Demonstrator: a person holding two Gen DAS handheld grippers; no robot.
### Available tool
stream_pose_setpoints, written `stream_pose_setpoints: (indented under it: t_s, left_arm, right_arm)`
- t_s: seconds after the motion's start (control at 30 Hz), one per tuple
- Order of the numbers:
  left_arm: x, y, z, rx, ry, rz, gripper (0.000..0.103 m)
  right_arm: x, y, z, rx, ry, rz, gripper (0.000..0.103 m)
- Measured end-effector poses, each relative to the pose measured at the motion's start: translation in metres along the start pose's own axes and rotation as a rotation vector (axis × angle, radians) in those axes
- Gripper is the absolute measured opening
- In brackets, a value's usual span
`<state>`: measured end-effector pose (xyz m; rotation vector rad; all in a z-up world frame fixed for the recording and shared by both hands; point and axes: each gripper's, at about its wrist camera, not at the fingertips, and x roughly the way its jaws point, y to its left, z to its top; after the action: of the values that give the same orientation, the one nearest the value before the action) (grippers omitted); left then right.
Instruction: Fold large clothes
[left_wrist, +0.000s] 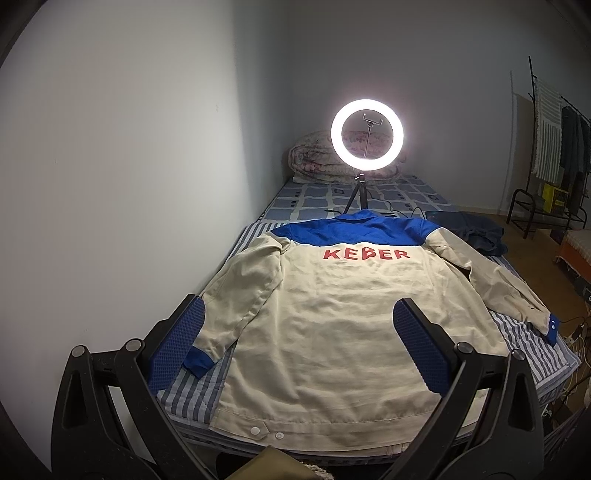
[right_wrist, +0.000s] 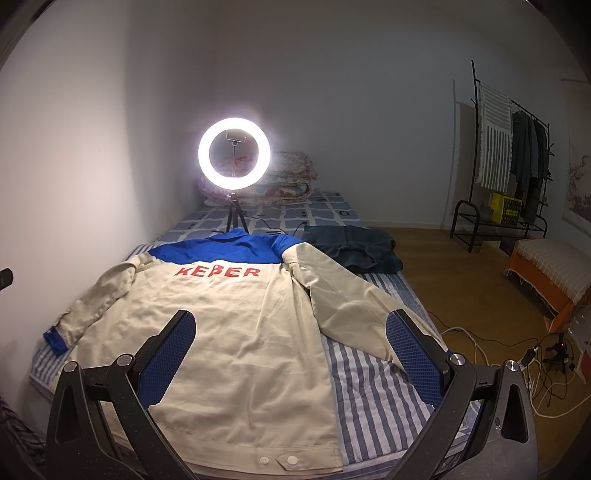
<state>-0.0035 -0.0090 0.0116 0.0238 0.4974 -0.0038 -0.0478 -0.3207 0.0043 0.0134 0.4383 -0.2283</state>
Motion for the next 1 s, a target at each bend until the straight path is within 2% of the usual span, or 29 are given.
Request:
stream_pose_setpoints:
  t_s: [0.83, 1.0]
  left_arm:
    - [-0.0015, -0.0022, -0.0005, 0.002, -0.005, 0.003, 0.103]
    - [-0.003, -0.0063, 0.0075, 0.004, -0.001, 0.006, 0.103]
  right_arm:
    - [0.0012, 0.0052, -0.004, -0.002, 0.003, 0.002, 0.102]
    - [0.0037, 0.0081, -0.0071, -0.004, 0.007, 0.004, 0.102]
